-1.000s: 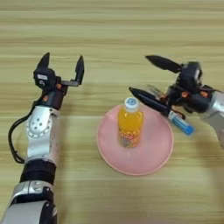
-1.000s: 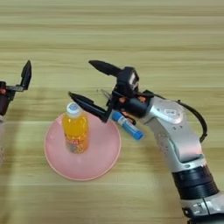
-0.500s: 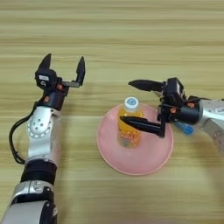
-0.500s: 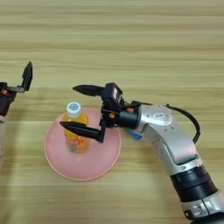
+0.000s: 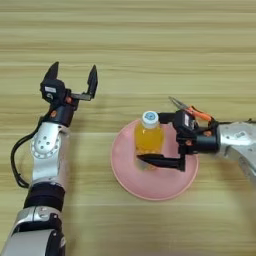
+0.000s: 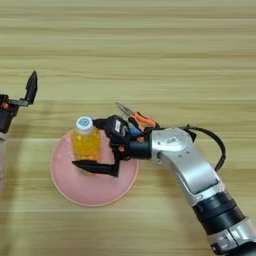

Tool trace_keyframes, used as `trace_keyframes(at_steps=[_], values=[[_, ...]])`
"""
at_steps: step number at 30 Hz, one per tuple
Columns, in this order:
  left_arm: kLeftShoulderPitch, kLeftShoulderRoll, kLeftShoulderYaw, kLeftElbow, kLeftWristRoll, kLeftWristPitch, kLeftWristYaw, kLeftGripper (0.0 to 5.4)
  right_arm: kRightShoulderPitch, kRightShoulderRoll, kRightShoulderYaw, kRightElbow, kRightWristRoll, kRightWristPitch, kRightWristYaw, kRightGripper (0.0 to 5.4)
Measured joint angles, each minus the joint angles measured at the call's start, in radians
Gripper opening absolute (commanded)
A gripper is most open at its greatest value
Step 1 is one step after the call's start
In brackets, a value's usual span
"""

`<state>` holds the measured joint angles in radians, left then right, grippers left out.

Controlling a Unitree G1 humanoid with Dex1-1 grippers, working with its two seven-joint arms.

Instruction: Move the objects on the table

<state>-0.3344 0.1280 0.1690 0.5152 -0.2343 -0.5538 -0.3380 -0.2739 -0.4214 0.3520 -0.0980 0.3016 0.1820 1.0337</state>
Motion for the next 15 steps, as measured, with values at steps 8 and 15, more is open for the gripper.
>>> trace_keyframes(at_steps=[8, 15], values=[[0.0, 0.0, -0.005, 0.0, -0.003, 0.0, -0.008, 5.4, 0.003, 0.029, -0.003, 0.001, 0.0, -0.002, -0.002, 3.63], [0.0, 0.0, -0.009, -0.002, -0.007, -0.001, -0.019, 5.4, 0.003, 0.043, -0.006, 0.009, -0.001, -0.002, -0.005, 3.57]])
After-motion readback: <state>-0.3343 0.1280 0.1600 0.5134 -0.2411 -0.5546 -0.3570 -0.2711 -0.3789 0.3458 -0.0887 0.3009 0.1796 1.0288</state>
